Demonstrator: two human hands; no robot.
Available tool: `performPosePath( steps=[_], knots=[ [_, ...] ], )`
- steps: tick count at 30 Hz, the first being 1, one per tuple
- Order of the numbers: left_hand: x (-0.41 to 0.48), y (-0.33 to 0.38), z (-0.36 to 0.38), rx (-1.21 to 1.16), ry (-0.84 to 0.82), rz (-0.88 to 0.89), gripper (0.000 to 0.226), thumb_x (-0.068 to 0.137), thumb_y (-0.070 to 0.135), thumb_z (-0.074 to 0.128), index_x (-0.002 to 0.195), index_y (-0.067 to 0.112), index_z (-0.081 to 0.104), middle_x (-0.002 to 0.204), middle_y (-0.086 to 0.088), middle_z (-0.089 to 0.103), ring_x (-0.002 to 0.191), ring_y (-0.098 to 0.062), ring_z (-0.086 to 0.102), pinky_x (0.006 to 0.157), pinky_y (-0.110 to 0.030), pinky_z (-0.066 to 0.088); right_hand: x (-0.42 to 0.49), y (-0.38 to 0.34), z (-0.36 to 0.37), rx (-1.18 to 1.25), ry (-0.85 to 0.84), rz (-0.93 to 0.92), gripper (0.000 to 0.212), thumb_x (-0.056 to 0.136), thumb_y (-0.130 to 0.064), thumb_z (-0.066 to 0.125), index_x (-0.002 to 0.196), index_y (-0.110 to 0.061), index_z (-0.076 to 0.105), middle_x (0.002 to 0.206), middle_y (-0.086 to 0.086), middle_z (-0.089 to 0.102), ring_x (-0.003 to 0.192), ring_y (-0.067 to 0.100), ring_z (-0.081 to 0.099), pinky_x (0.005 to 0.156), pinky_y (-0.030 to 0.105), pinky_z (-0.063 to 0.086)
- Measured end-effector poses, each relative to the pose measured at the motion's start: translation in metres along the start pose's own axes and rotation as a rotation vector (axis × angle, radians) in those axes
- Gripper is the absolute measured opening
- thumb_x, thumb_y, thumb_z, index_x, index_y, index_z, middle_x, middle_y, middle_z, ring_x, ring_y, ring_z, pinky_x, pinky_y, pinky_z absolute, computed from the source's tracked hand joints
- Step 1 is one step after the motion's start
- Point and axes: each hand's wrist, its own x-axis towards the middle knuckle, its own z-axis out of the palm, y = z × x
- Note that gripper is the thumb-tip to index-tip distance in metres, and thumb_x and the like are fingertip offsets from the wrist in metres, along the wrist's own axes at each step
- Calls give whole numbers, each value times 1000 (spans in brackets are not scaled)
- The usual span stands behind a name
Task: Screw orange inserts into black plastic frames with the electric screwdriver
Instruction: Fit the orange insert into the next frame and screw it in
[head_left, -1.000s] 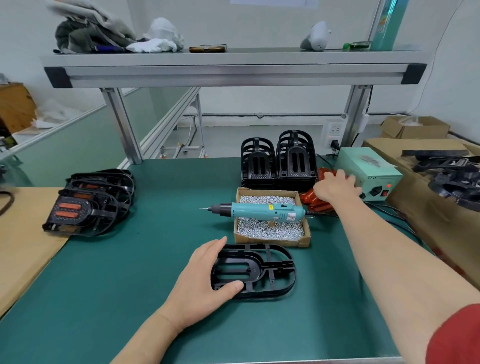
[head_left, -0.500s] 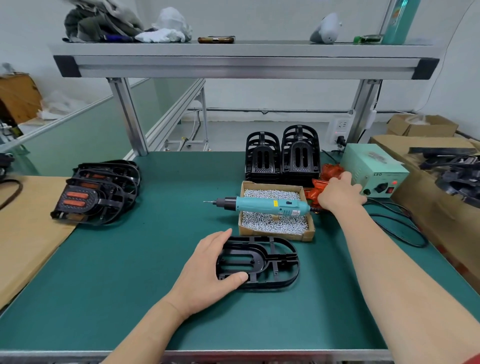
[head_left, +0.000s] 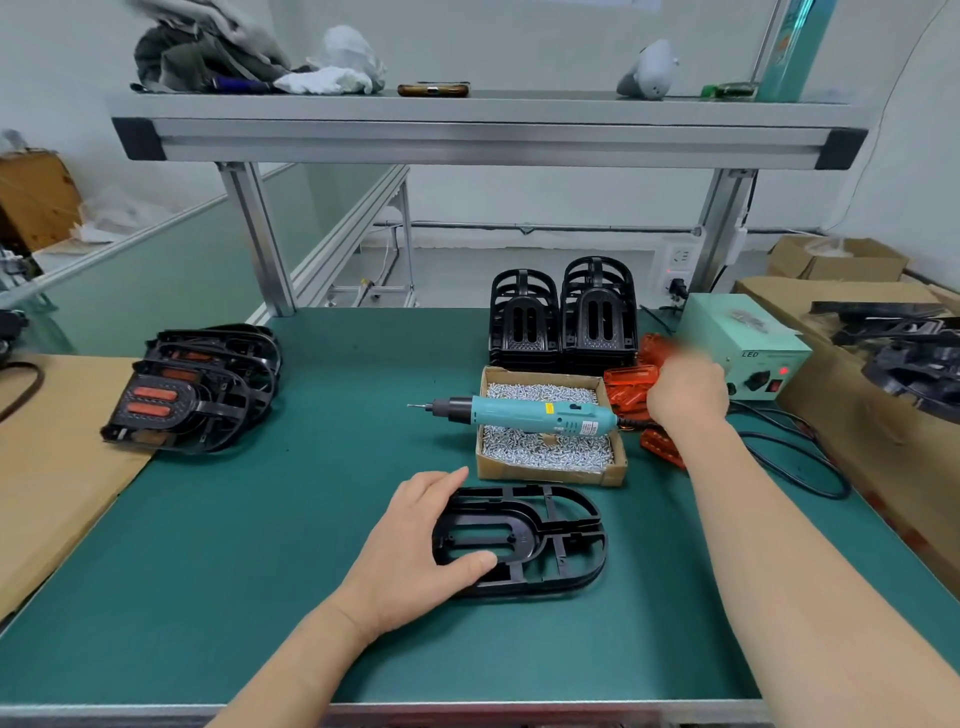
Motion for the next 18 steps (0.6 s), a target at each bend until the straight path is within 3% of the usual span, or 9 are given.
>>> performPosePath(
  steps=[4,9,14,18],
  knots=[
    [0,1,-1,-3,3,-4,95,71,71,55,152,27,34,134,24,34,131,4,31,109,-13,26,-5,-4,-13,155,84,-38,40,93,-1,53,127,-14,68,127,16,58,119,38,54,96,46,49],
    [0,2,-1,-10,16,-7,89,75,66,56,151,25,37,135,20,38,130,3,34,108,-12,26,-21,-20,-23,452,142,-105,34,97,-4,53,127,-16,65,127,8,67,120,31,58,100,42,47],
    [-1,1,0,-13,35,0,83,79,59,60,151,25,37,136,19,37,132,3,32,108,-7,22,-40,-34,-27,742,34,-108,24,95,-7,62,115,-20,67,118,0,66,99,12,56,84,21,41],
    [-2,-2,1,-45,72,0,79,82,52,64,151,24,37,136,18,37,133,3,32,106,-3,18,-58,-45,-29,1016,-114,-77,22,92,-4,67,99,-25,66,106,3,70,82,17,65,73,31,53]
  ],
)
